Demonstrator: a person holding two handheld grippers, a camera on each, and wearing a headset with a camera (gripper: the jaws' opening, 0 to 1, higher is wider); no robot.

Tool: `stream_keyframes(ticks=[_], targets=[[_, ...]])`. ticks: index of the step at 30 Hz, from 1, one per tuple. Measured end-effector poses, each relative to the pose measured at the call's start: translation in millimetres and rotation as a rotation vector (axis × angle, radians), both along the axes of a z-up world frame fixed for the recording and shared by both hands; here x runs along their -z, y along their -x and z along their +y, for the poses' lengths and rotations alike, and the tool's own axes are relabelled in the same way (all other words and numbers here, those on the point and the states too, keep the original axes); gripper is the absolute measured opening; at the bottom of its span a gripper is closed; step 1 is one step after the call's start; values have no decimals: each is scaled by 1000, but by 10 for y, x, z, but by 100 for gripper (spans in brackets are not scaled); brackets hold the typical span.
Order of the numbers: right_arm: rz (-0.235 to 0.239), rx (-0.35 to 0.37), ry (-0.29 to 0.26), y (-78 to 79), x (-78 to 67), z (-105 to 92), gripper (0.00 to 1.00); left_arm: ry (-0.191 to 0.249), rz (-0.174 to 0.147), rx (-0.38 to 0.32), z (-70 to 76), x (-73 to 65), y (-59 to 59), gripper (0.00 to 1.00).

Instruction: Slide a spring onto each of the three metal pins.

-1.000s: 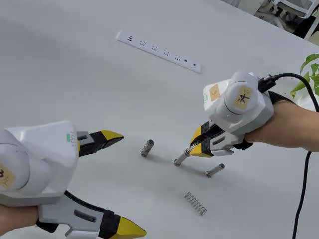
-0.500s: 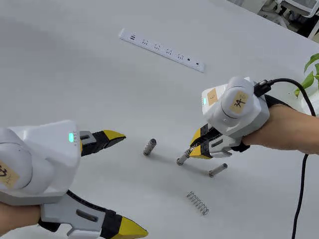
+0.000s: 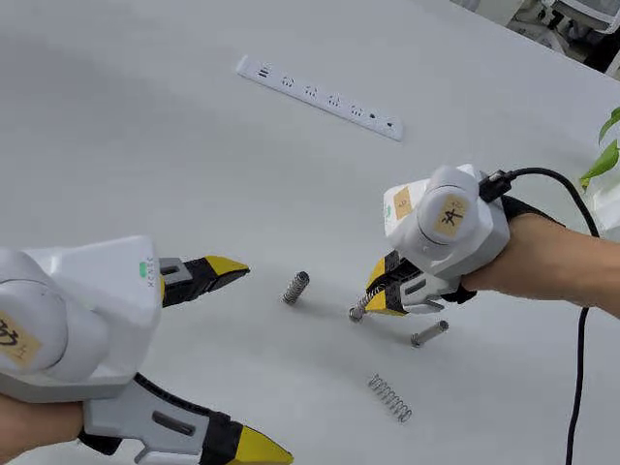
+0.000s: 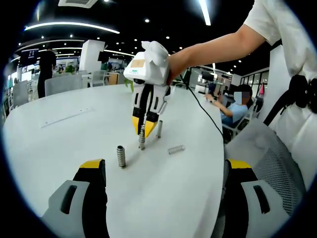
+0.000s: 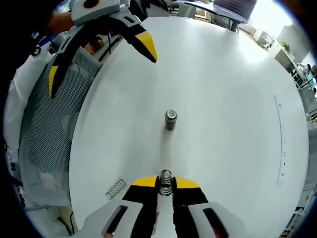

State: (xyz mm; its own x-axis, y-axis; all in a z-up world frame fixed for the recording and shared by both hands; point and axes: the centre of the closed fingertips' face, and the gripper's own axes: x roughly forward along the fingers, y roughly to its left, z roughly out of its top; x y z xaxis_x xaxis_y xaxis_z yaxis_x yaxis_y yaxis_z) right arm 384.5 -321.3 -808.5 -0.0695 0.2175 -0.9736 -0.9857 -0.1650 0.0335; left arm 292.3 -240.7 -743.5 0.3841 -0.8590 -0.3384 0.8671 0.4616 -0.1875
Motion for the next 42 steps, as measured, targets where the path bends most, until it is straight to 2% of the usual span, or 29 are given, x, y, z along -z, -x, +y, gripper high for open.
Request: stream_keyframes(ticks=[16,24,29,34,42], targets=[[12,4,6,9,157,7,7,0,3,1,2,5,11,99],[19,14,1,14,188,16,7,0,6,-2,12,8,13,99],[21,20,0,19,194,19,8,-1,8,-5,17,7,8,99],[24,26,-6,30,192,33,14,-5,4,-4,23,-2,4,99],[18,50,-30,20,103,40,19,-14,1,-3,40,-13,11,99]])
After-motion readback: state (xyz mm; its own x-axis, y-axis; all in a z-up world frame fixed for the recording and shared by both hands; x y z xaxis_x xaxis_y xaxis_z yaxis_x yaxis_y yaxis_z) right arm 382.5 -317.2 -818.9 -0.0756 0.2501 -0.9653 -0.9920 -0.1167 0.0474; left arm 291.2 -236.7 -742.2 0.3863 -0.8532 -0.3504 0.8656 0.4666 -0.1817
